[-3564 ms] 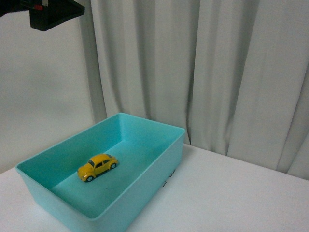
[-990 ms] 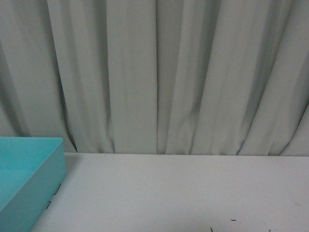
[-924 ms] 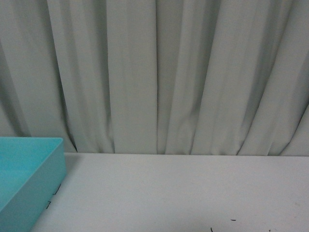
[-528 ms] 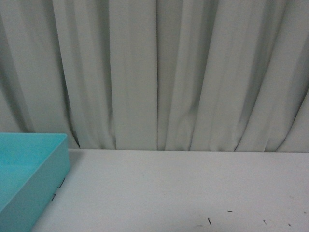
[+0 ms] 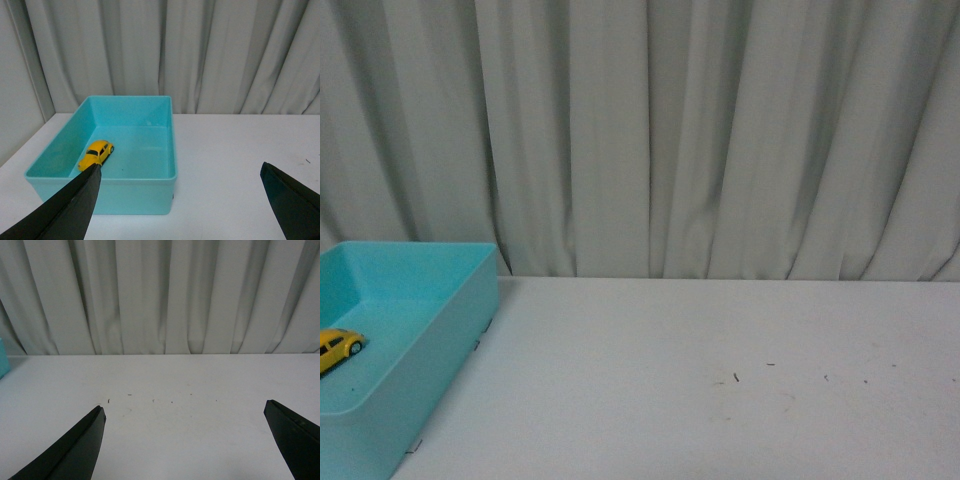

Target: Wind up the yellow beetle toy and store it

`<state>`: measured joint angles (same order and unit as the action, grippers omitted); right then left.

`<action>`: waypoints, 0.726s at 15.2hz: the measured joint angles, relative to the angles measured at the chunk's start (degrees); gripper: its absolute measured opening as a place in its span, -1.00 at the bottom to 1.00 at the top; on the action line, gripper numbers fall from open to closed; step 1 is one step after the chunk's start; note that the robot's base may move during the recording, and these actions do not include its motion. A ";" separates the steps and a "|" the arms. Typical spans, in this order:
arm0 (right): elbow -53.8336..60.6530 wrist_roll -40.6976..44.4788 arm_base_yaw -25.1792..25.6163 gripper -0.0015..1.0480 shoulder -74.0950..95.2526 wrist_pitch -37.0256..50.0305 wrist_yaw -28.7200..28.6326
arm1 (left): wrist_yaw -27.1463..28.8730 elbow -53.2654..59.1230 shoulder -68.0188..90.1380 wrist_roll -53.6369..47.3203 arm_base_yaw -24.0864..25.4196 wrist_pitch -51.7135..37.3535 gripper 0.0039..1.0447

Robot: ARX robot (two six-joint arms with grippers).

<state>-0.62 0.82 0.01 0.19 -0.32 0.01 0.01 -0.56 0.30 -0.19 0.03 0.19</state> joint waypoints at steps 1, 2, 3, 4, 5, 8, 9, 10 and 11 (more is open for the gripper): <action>0.00 0.00 0.00 0.87 0.00 0.15 0.00 | 0.02 0.00 0.00 0.00 0.00 -0.09 0.88; 0.00 0.00 0.00 0.87 0.00 0.13 0.00 | 0.02 0.00 0.00 0.00 0.00 -0.04 0.88; 0.00 0.00 0.00 0.87 0.00 0.13 0.00 | 0.02 0.00 0.00 0.00 0.00 -0.04 0.88; 0.00 0.00 0.00 0.87 0.00 0.13 0.00 | 0.02 0.00 0.00 0.00 0.00 -0.04 0.88; 0.00 0.00 0.00 0.87 0.00 0.13 0.00 | 0.02 0.00 0.00 0.00 0.00 -0.04 0.88; 0.00 0.00 0.00 0.87 0.00 0.13 0.00 | 0.02 0.00 0.00 0.00 0.00 -0.04 0.88; 0.00 0.00 0.00 0.87 0.00 0.13 0.00 | 0.00 0.00 0.00 0.00 0.00 -0.02 0.88; 0.00 0.00 0.00 0.87 0.00 0.13 0.00 | 0.02 0.00 0.00 0.00 0.00 -0.04 0.88; 0.00 0.00 0.00 0.87 0.00 0.13 0.00 | 0.02 0.00 0.00 0.00 0.00 -0.02 0.88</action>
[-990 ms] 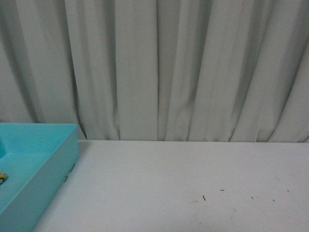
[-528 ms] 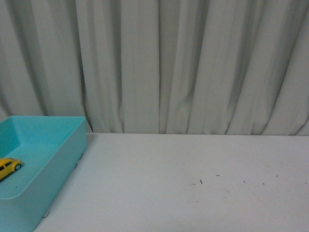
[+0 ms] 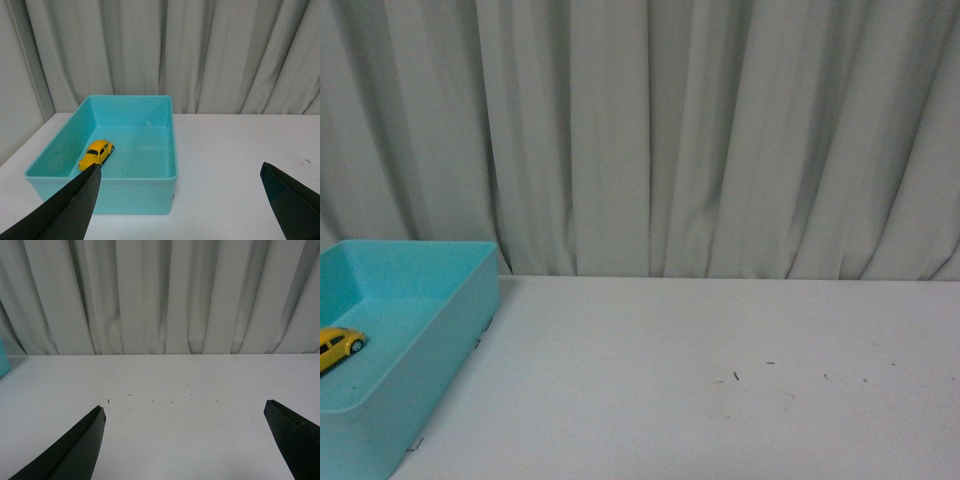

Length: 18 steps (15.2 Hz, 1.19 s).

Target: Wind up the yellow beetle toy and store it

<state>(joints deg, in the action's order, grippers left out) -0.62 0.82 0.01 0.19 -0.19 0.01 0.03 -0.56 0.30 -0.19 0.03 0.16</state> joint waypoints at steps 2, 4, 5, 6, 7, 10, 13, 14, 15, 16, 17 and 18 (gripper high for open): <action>0.00 0.00 0.00 0.87 0.00 0.00 0.00 | 0.00 0.00 0.00 0.00 0.00 0.00 0.88; 0.00 0.00 0.00 0.87 0.00 0.00 0.00 | 0.00 0.00 0.00 0.00 0.00 0.00 0.88; 0.00 0.00 0.00 0.87 0.00 0.00 0.00 | -0.02 0.00 0.00 0.00 0.00 0.00 0.88; 0.00 0.00 0.00 0.87 0.00 0.00 0.00 | 0.00 0.00 0.00 0.00 0.00 0.00 0.88; 0.00 0.00 0.00 0.87 0.00 0.00 0.00 | 0.00 0.00 0.00 0.00 0.00 0.00 0.88; 0.00 0.00 0.00 0.87 0.00 0.00 0.00 | 0.00 0.00 0.00 0.00 0.00 0.00 0.88; 0.00 0.00 0.00 0.87 0.00 0.00 0.00 | 0.00 0.00 0.00 0.00 0.00 0.00 0.88; 0.00 0.00 0.00 0.87 0.00 -0.02 0.00 | 0.00 0.00 0.00 0.00 0.00 0.00 0.88; 0.00 0.00 0.00 0.87 0.00 0.00 0.00 | 0.00 0.00 0.00 0.00 0.00 0.00 0.88; 0.00 0.00 0.00 0.87 0.00 0.00 0.00 | 0.00 0.00 0.00 0.00 0.00 0.00 0.88; 0.00 0.00 0.00 0.87 0.00 0.00 0.00 | 0.00 0.00 0.00 0.00 0.00 0.00 0.88; 0.00 0.00 0.00 0.87 0.00 0.00 0.00 | 0.00 0.00 0.00 0.00 0.00 -0.02 0.88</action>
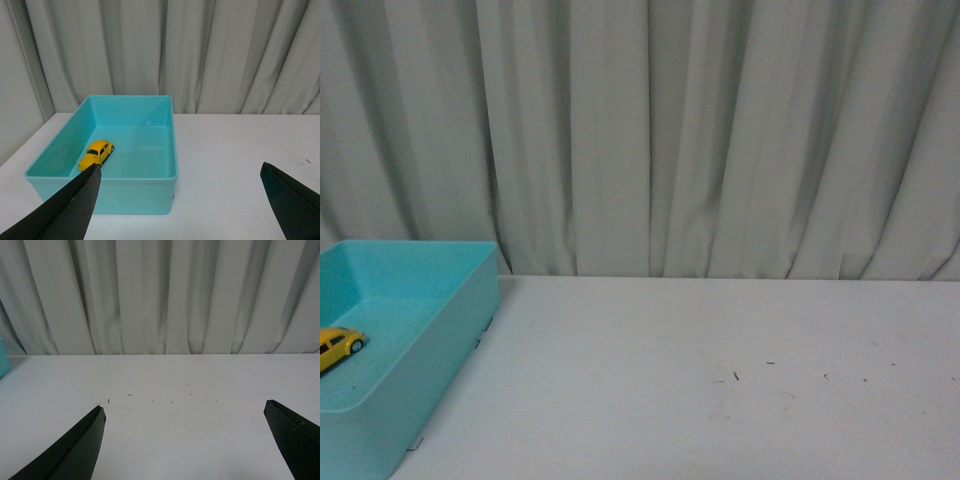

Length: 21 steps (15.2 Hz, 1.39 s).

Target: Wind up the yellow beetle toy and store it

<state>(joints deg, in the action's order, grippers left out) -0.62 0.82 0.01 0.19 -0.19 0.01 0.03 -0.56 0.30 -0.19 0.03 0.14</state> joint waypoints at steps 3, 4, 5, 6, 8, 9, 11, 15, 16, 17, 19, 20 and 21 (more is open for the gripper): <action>0.00 0.00 0.00 0.87 0.00 0.09 0.00 | 0.00 0.00 0.00 0.00 0.00 -0.11 0.88; 0.00 0.00 0.00 0.87 0.02 0.17 0.00 | 0.00 0.00 0.00 0.02 0.00 -0.15 0.88; 0.00 0.00 0.00 0.87 0.02 0.11 0.00 | 0.00 0.00 0.00 0.00 0.00 -0.11 0.88; 0.00 0.00 0.00 0.87 0.00 0.04 -0.04 | 0.00 0.00 0.00 0.00 0.00 0.00 0.88; 0.00 0.02 0.00 0.87 0.00 -0.07 0.00 | 0.02 0.00 0.00 0.02 0.00 0.02 0.88; 0.00 0.02 0.00 0.87 0.02 0.00 0.00 | -0.04 0.00 0.00 0.00 0.00 0.09 0.88; 0.00 0.00 0.00 0.87 0.00 -0.04 0.02 | -0.04 0.00 0.00 0.00 0.00 0.02 0.88; 0.00 -0.02 0.00 0.87 0.00 -0.02 0.04 | -0.11 0.00 0.00 0.02 0.00 0.11 0.88; 0.00 -0.02 0.00 0.87 0.00 -0.07 0.00 | 0.04 0.00 0.00 0.04 0.00 0.00 0.88; 0.00 -0.04 0.00 0.87 0.00 0.00 0.00 | 0.00 0.00 0.00 0.02 0.00 0.04 0.88; 0.00 -0.02 0.00 0.87 0.00 -0.07 0.07 | -0.11 0.00 0.00 0.02 0.00 0.11 0.88; 0.00 -0.02 0.00 0.87 0.00 -0.02 -0.02 | 0.04 0.00 0.00 0.02 0.00 0.09 0.88; 0.00 -0.02 0.00 0.87 0.02 -0.02 -0.02 | 0.02 0.00 0.00 0.02 0.00 0.00 0.88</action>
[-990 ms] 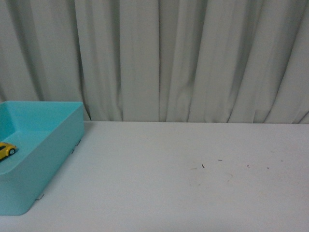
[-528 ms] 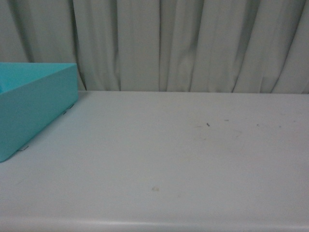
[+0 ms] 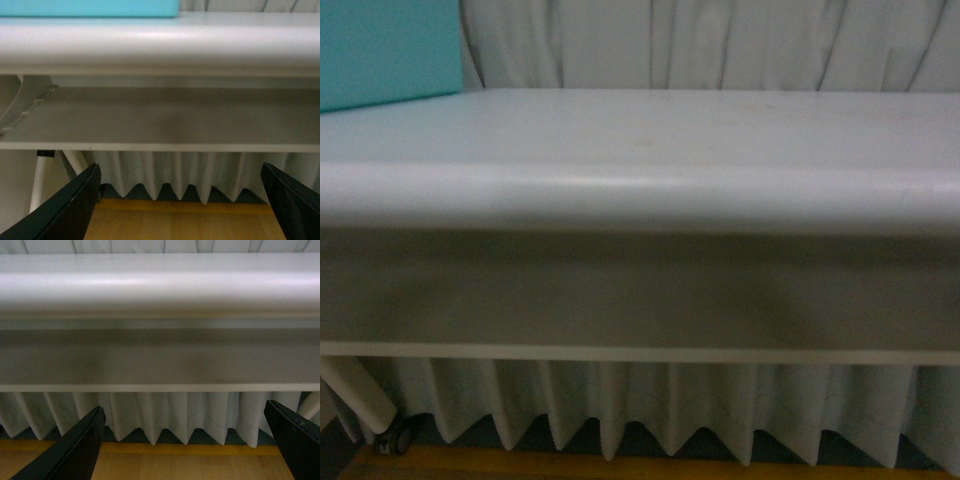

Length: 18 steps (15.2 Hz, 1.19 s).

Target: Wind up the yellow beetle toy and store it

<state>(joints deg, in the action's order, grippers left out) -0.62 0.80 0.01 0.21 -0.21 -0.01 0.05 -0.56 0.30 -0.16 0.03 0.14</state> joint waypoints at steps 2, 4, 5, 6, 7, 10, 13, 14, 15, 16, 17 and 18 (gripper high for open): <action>0.00 0.00 0.00 0.87 0.00 0.02 0.00 | 0.02 0.00 0.00 0.00 0.00 0.04 0.88; 0.00 0.00 0.00 0.87 -0.02 0.02 0.00 | 0.02 0.00 0.00 0.00 0.00 0.02 0.88; 0.00 -0.02 0.00 0.87 -0.02 -0.20 0.02 | 0.00 0.00 0.00 0.00 0.00 0.28 0.88; 0.00 -0.02 0.00 0.87 -0.04 -0.11 0.00 | 0.04 0.00 0.00 0.02 0.00 0.26 0.88; 0.00 -0.02 0.00 0.87 -0.02 -0.04 0.02 | -0.11 0.00 0.00 0.00 0.00 0.28 0.88; 0.00 -0.04 0.00 0.87 -0.02 -0.04 0.02 | -0.02 0.00 0.00 0.00 0.00 0.09 0.88; 0.00 -0.04 0.00 0.87 -0.02 -0.04 0.02 | -0.04 0.00 0.00 0.00 0.00 0.09 0.88; 0.00 -0.04 0.00 0.87 -0.02 -0.04 0.04 | -0.02 0.00 0.00 0.00 0.00 0.09 0.88; 0.00 -0.04 0.00 0.87 -0.02 -0.04 0.04 | -0.02 0.00 0.00 0.00 0.00 0.09 0.88; 0.00 -0.07 0.00 0.87 -0.02 -0.04 0.02 | -0.02 0.00 0.00 0.00 0.00 0.07 0.88; 0.00 -0.07 0.00 0.87 -0.02 -0.04 0.02 | -0.04 0.00 0.00 0.00 0.00 0.09 0.88; 0.00 -0.04 0.00 0.87 -0.02 -0.04 0.02 | -0.02 0.00 0.00 0.00 0.00 0.07 0.88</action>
<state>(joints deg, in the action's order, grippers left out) -0.62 0.75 0.01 0.19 -0.25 0.01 0.03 -0.56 0.30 -0.16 0.03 0.21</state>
